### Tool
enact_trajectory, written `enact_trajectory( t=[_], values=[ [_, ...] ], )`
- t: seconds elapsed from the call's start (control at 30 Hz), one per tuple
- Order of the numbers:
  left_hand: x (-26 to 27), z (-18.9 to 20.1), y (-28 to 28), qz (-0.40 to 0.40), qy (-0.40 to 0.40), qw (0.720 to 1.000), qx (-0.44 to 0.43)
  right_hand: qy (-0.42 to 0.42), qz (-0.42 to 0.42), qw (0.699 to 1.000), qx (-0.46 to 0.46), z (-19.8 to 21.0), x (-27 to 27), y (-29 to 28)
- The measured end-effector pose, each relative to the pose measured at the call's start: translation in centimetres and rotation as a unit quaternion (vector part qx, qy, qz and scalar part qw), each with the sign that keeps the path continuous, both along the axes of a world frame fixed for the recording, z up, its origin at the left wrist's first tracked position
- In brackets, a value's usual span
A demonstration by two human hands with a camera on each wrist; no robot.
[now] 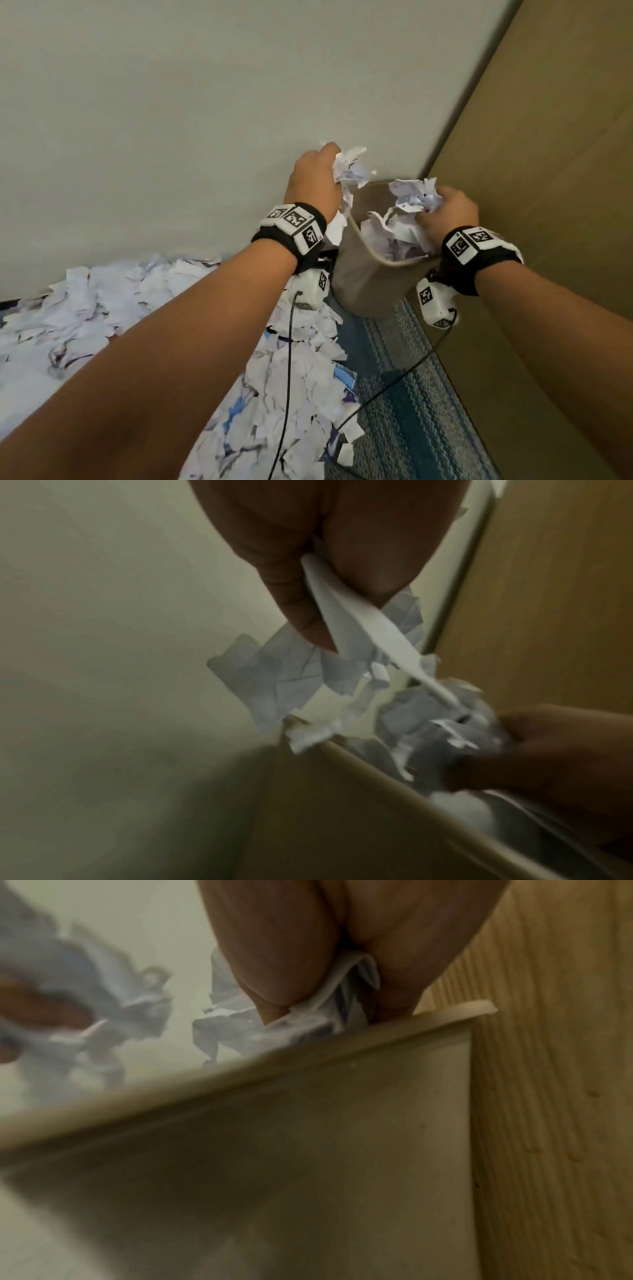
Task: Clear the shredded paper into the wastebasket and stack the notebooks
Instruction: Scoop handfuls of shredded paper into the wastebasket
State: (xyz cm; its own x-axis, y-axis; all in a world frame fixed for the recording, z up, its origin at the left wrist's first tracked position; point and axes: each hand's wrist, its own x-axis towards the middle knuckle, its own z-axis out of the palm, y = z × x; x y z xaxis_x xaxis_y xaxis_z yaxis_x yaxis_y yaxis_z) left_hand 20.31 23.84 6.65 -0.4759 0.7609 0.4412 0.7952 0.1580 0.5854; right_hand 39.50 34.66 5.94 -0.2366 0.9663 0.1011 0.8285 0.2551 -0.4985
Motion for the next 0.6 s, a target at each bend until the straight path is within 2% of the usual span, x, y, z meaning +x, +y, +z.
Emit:
enact_trajectory(
  t=[0.2, 0.37, 0.43, 0.5, 0.6],
  values=[
    [5.9, -0.6, 3.3, -0.066, -0.019, 0.998, -0.01, -0.058, 0.06, 0.996, 0.019, -1.9, -0.1, 0.3],
    [7.7, -2.8, 4.3, -0.101, -0.004, 0.992, -0.08, -0.084, 0.103, 0.991, 0.009, -2.7, -0.7, 0.7],
    [7.9, -3.7, 4.4, -0.114, -0.032, 0.988, -0.099, -0.103, 0.122, 0.987, -0.003, -2.6, -0.8, 0.7],
    [8.0, -4.3, 4.8, -0.141, -0.062, 0.982, -0.113, -0.089, 0.118, 0.989, -0.011, -2.7, -0.7, 0.7],
    [8.2, -4.3, 5.5, -0.175, -0.067, 0.974, -0.126, -0.014, 0.081, 0.996, -0.04, -2.9, -0.2, 0.8]
  ],
)
